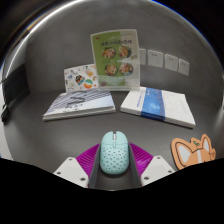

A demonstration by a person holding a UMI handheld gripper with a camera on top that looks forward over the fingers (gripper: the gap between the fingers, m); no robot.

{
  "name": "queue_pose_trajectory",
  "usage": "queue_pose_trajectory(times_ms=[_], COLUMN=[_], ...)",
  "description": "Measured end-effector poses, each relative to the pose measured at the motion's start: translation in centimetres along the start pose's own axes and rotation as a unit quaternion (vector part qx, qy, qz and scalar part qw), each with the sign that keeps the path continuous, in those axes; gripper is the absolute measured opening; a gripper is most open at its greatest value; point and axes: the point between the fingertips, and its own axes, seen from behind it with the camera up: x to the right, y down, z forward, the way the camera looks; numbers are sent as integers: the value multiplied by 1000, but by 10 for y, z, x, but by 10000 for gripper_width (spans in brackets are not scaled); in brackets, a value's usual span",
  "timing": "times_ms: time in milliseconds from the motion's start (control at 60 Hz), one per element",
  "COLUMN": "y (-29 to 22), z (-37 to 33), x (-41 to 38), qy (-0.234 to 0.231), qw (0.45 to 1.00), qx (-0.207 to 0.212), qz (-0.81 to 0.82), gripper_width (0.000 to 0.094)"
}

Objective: Arrange mouse

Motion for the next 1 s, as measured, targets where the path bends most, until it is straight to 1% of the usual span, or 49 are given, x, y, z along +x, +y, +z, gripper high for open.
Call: queue_pose_trajectory(times_ms=[50, 67, 100, 117, 133, 150, 167, 250, 300, 350, 400, 433, 467, 517, 567, 617, 683, 750, 800, 817, 833, 850, 867, 883, 933, 950, 967, 1000], y=[0, 1, 1, 2, 3, 1, -4, -56, -82, -100, -106, -106, -100, -77, -46, -17, 14, 36, 44, 48, 53, 52, 49, 51, 51, 52, 53, 54], z=[-1, -1, -3, -5, -9, -15, -21, -73, -116, -150, -179, -188, -200, -195, -173, -149, -124, -109, -98, -95, -93, -92, -91, -94, -94, -94, -95, -98], x=[1, 0, -2, -4, -6, -8, -8, 6, 19, 47, 84, 113, 147, 194, 229, 251, 266, 271, 272, 272, 272, 272, 272, 272, 271, 271, 272, 273], qy=[3, 1, -6, -12, -18, -23, -27, -22, -21, -16, -2, 14, 41, 76, 91, 91, 84, 81, 76, 75, 74, 72, 71, 70, 64, 61, 60, 56], qw=[1000, 1000, 1000, 1000, 1000, 1000, 1000, 994, 988, 984, 982, 981, 981, 984, 987, 992, 995, 996, 996, 996, 997, 997, 997, 997, 998, 998, 998, 998], qx=[0, -2, -7, -11, -14, -10, 0, 97, 145, 173, 186, 192, 187, 162, 129, 91, 52, 31, 24, 19, 11, 12, 20, 14, 11, 9, 5, 2], qz=[-11, -19, -25, -23, -18, -13, -10, -38, -41, -37, -39, -31, -24, -23, -8, 10, 24, 35, 33, 32, 30, 27, 23, 19, 10, 9, 8, 12], gripper_width=[490, 527, 482, 423, 408, 415, 388, 388, 385, 386, 384, 382, 382, 381, 383, 383, 384, 384, 394, 406, 509, 492, 514, 467, 517, 584, 596, 709])
